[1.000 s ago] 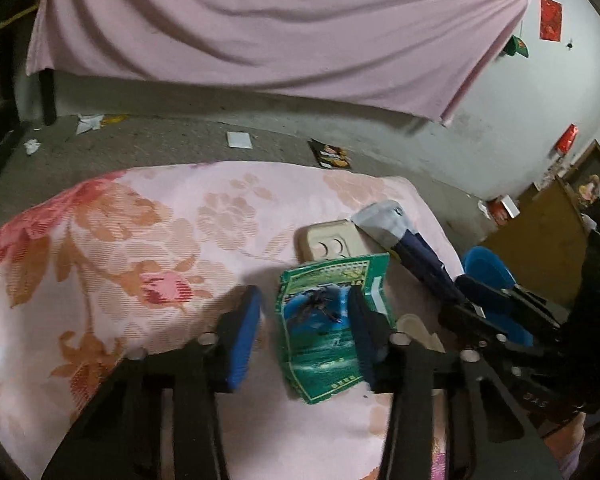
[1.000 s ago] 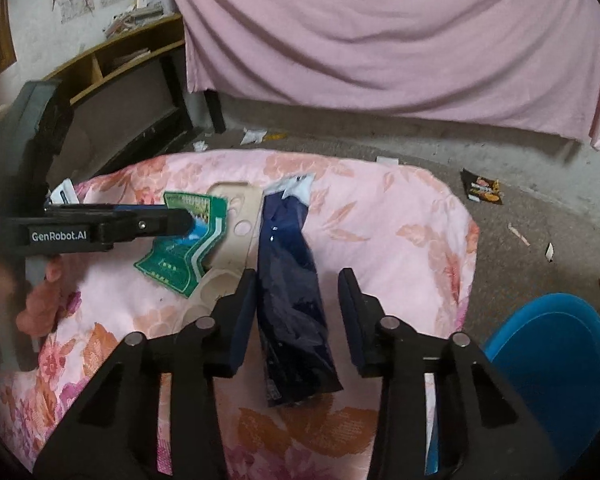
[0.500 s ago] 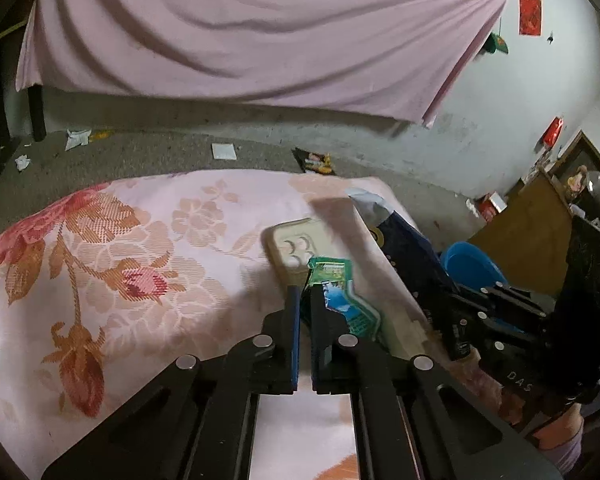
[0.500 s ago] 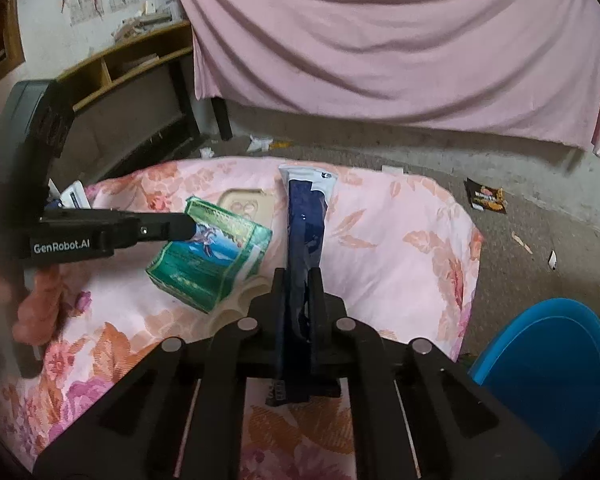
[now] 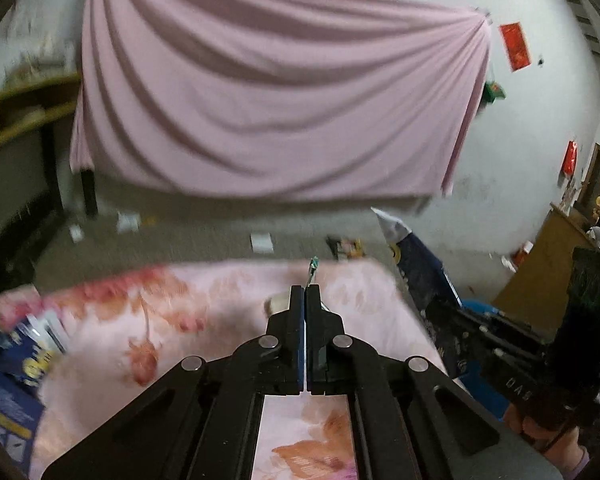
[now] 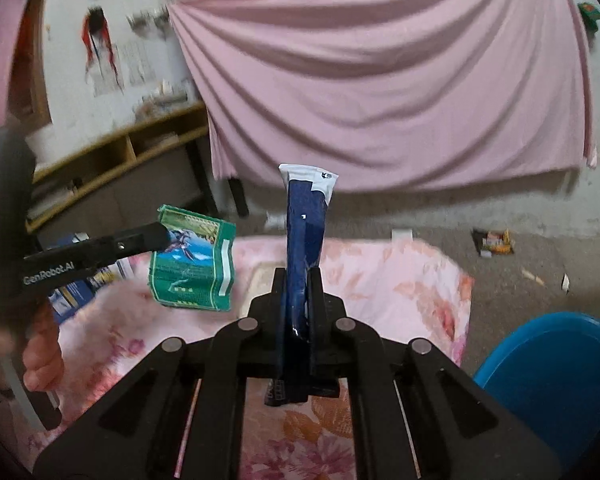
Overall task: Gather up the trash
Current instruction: 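Carry tube and packet over the blue basin and open both tools to drop them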
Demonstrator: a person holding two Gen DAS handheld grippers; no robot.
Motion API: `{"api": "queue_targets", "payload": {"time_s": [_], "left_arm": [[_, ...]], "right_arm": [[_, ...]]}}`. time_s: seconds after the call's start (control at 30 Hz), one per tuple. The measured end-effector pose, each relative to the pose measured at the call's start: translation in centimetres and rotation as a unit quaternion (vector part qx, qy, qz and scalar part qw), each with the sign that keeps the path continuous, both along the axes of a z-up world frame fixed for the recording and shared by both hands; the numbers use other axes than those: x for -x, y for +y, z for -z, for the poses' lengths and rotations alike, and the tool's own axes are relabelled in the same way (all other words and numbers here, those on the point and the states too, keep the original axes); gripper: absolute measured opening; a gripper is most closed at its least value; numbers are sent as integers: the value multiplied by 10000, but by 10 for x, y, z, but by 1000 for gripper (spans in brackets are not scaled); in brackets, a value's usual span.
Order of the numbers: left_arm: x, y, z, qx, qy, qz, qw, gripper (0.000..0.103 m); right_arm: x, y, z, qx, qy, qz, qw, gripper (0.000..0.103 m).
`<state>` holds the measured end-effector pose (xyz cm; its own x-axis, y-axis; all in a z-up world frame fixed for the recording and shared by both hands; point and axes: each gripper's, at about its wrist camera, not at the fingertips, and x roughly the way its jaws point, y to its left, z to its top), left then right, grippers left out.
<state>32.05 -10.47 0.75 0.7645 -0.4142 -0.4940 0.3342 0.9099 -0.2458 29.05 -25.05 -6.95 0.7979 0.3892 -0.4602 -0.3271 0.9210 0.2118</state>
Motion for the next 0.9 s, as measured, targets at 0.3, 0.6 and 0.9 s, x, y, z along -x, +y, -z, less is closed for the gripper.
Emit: {"api": "queue_targets", "payload": {"time_s": [0.3,0.6,0.9], "left_arm": [[49,-59,-58,108,-1301,409,9906,0],[64,-144,-67,454,-1522,1161,9805,0],[69,-225,-56,471,-1080,1771,9771,0]], "right_arm": [[60,-51,-50,-56,-1424,914,9856,35],[100,-122,-61,-139,-1716,1976,9650,36],[117,-174,-40,-36,-1215,2614,9575,36]]}}
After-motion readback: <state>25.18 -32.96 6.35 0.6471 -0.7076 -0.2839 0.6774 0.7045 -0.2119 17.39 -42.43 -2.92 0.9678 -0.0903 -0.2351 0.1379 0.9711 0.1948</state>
